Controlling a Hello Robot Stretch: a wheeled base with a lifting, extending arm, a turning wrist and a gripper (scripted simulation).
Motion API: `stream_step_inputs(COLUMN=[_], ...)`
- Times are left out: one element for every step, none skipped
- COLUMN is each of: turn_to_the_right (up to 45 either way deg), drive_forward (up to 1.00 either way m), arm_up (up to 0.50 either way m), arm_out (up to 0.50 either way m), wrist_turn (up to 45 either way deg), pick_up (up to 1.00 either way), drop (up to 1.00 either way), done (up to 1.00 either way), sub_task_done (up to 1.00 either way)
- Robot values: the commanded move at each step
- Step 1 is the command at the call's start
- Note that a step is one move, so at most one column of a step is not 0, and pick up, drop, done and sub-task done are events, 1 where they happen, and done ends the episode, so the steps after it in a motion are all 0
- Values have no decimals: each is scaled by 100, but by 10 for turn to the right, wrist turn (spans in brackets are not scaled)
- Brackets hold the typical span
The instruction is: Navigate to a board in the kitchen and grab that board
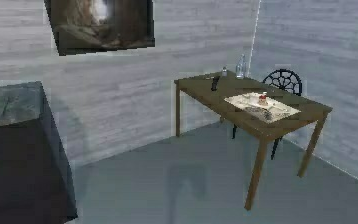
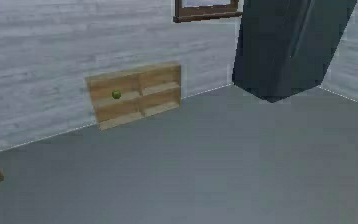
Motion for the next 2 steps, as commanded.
stream_step_inputs(turn_to_the_right=[150, 0], drive_forward=[0, 60], arm_up=[0, 0], arm_out=[0, 0], wrist_turn=[0, 0], pick_up=[0, 0], drop=[0, 0], done=[0, 0], sub_task_done=[0, 0])
